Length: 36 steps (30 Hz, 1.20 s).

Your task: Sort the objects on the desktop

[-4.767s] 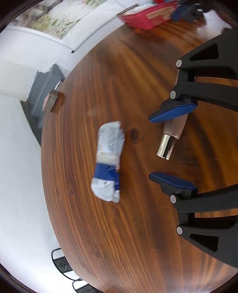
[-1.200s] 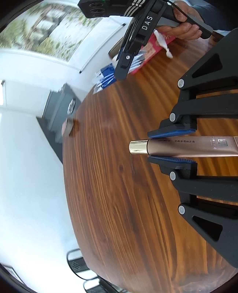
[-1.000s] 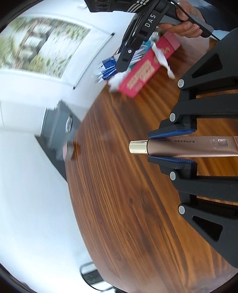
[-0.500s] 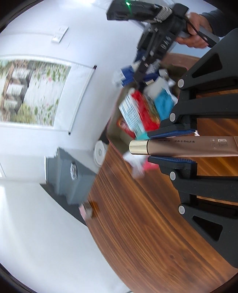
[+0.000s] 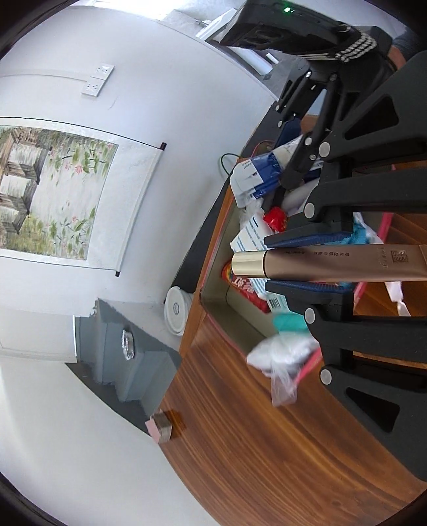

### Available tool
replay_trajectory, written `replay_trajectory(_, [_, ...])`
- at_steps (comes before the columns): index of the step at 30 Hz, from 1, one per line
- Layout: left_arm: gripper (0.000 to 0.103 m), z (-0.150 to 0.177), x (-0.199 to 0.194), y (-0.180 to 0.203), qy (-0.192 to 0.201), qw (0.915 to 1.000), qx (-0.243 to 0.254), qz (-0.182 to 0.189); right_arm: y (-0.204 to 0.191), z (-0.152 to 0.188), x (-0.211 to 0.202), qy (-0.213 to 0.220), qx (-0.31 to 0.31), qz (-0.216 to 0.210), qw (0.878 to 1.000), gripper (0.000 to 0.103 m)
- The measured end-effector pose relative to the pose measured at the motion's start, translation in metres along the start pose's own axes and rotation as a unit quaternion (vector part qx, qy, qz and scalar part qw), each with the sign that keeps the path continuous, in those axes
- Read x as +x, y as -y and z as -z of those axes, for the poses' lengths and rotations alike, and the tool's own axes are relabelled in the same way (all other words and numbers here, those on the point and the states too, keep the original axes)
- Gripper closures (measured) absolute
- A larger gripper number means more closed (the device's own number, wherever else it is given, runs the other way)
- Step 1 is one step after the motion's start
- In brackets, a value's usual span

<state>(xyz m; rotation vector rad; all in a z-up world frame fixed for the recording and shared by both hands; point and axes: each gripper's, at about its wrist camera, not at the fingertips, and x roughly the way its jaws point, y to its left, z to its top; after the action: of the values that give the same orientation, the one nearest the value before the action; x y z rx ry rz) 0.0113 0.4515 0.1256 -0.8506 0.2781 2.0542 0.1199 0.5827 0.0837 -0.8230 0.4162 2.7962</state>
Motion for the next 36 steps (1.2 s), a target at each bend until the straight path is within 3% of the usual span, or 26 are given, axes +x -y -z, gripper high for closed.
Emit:
replay_trajectory(7, [0.079,-0.001,0.018,-0.003,-0.015,0.9998,-0.013,-0.003,-0.004,0.001,0.002,-0.002,-0.013,0.006,1.000,0.066])
replay_trajectory(9, [0.060,0.001,0.019,-0.007,-0.022,0.9996,-0.020,-0.003,-0.005,0.001,-0.002,0.004,-0.019,0.015,1.000,0.066])
replay_trajectory(11, [0.051,0.003,0.014,-0.010,-0.014,0.9996,-0.024,-0.009,-0.006,0.001,-0.008,0.012,-0.025,0.021,0.999,0.066])
replay_trajectory(13, [0.050,0.005,0.005,-0.012,-0.003,0.9995,-0.024,-0.019,-0.005,0.002,-0.014,0.016,-0.023,0.021,0.999,0.063])
replay_trajectory(16, [0.050,0.008,-0.010,-0.013,0.013,0.9990,-0.014,-0.040,0.000,0.004,-0.025,0.021,-0.012,0.027,0.999,0.050])
replay_trajectory(18, [0.050,0.013,-0.023,-0.014,0.027,0.9978,-0.002,-0.060,0.005,0.006,-0.034,0.024,0.005,0.028,0.999,0.031])
replay_trajectory(20, [0.050,0.020,-0.034,-0.016,0.037,0.9964,0.005,-0.075,0.008,0.009,-0.045,0.036,0.022,0.025,0.999,0.022])
replay_trajectory(23, [0.043,0.033,-0.042,-0.027,0.038,0.9951,-0.004,-0.091,0.000,0.012,-0.053,0.040,0.022,0.012,0.999,0.022])
replay_trajectory(30, [0.043,0.061,-0.048,-0.055,0.015,0.9938,-0.056,-0.095,-0.057,0.014,-0.029,0.021,-0.066,-0.008,0.998,0.022])
replay_trajectory(36, [0.043,0.069,-0.060,-0.062,0.022,0.9932,-0.062,-0.096,-0.084,0.010,-0.006,0.007,-0.130,0.029,0.991,0.022])
